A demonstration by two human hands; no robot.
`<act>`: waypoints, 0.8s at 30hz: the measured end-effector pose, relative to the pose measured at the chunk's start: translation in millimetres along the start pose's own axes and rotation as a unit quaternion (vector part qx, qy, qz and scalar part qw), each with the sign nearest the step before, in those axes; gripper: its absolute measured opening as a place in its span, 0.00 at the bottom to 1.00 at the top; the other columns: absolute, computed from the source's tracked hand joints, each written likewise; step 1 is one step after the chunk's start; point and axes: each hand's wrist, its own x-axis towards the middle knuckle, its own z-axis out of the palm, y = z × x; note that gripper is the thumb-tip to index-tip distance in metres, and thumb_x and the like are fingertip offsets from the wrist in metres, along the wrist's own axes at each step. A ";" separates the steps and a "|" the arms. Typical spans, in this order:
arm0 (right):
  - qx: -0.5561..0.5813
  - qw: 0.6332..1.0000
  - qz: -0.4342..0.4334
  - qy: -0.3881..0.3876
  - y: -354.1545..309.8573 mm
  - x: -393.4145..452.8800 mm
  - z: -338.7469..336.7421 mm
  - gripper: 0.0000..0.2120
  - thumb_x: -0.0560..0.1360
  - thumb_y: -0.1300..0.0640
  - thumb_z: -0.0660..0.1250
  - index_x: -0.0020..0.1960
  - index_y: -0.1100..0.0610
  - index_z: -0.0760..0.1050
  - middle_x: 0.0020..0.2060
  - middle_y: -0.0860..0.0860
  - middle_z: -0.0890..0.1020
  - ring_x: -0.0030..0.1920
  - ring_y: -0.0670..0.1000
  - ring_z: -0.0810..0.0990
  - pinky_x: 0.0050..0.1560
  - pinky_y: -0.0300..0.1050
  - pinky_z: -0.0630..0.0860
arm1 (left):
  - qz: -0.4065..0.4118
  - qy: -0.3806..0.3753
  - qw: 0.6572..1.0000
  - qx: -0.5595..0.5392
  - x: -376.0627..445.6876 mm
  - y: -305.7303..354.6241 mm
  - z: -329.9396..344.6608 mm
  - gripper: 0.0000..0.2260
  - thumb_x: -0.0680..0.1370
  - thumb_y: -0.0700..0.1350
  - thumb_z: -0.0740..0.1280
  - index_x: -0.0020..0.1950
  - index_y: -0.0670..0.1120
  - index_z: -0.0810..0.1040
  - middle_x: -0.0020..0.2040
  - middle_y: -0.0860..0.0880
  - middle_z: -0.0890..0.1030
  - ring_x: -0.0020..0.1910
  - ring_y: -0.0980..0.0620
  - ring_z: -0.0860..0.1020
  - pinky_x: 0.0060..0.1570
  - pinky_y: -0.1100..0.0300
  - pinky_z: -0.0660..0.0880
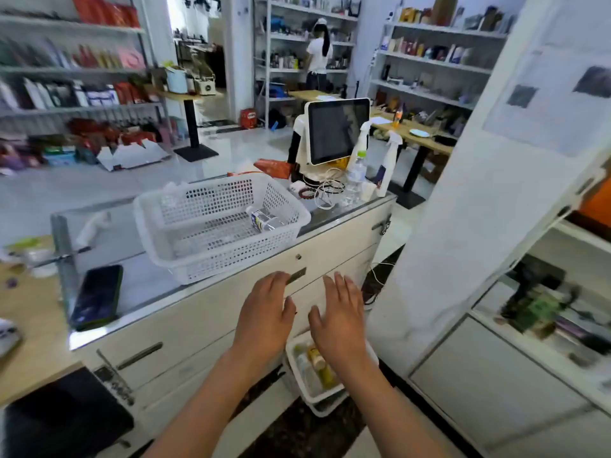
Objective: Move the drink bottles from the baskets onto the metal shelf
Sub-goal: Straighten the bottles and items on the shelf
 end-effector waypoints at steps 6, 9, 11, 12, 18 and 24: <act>0.003 0.999 0.000 -0.036 -23.5 96.0 66.1 0.29 0.76 0.53 0.60 0.75 0.60 0.65 0.76 0.59 0.65 0.78 0.60 0.58 0.78 0.54 0.48 | -0.055 0.005 0.998 0.006 68.9 -78.3 1.4 0.18 0.78 0.40 0.64 0.68 0.42 0.72 0.66 0.45 0.74 0.65 0.47 0.72 0.62 0.57 0.68; 0.016 0.999 -0.007 -0.029 -34.6 137.3 80.1 0.28 0.76 0.53 0.60 0.75 0.60 0.65 0.75 0.60 0.66 0.77 0.60 0.58 0.78 0.55 0.50 | -0.056 0.017 0.998 0.007 102.3 -98.6 -3.8 0.18 0.77 0.39 0.65 0.67 0.42 0.73 0.65 0.45 0.75 0.64 0.46 0.72 0.61 0.58 0.68; 0.027 0.999 -0.015 -0.030 -38.4 157.0 85.7 0.28 0.77 0.53 0.61 0.75 0.61 0.65 0.75 0.60 0.66 0.77 0.60 0.58 0.78 0.55 0.51 | -0.061 0.023 0.998 0.004 117.5 -106.3 -6.6 0.18 0.78 0.39 0.65 0.67 0.42 0.72 0.65 0.45 0.75 0.64 0.47 0.72 0.61 0.60 0.66; 0.030 0.999 -0.022 -0.034 -40.4 165.8 87.2 0.28 0.77 0.54 0.61 0.75 0.61 0.64 0.75 0.60 0.66 0.77 0.60 0.58 0.78 0.55 0.51 | -0.065 0.026 0.998 0.005 122.9 -108.2 -8.4 0.18 0.78 0.39 0.65 0.68 0.42 0.72 0.65 0.45 0.75 0.64 0.47 0.72 0.61 0.60 0.66; 0.056 0.994 -0.051 -0.074 -52.0 227.1 92.3 0.28 0.79 0.55 0.64 0.76 0.61 0.62 0.75 0.59 0.66 0.77 0.58 0.60 0.77 0.51 0.53 | -0.112 0.030 0.993 0.018 148.1 -117.5 -12.3 0.20 0.79 0.41 0.64 0.71 0.43 0.69 0.69 0.45 0.71 0.69 0.47 0.68 0.65 0.59 0.64; 0.108 0.984 -0.038 -0.139 -48.1 287.2 122.4 0.27 0.79 0.54 0.64 0.76 0.58 0.62 0.73 0.56 0.69 0.72 0.58 0.65 0.72 0.51 0.62 | -0.174 0.020 0.984 0.038 169.0 -123.8 4.5 0.21 0.80 0.43 0.62 0.73 0.45 0.67 0.71 0.47 0.69 0.70 0.50 0.65 0.66 0.61 0.61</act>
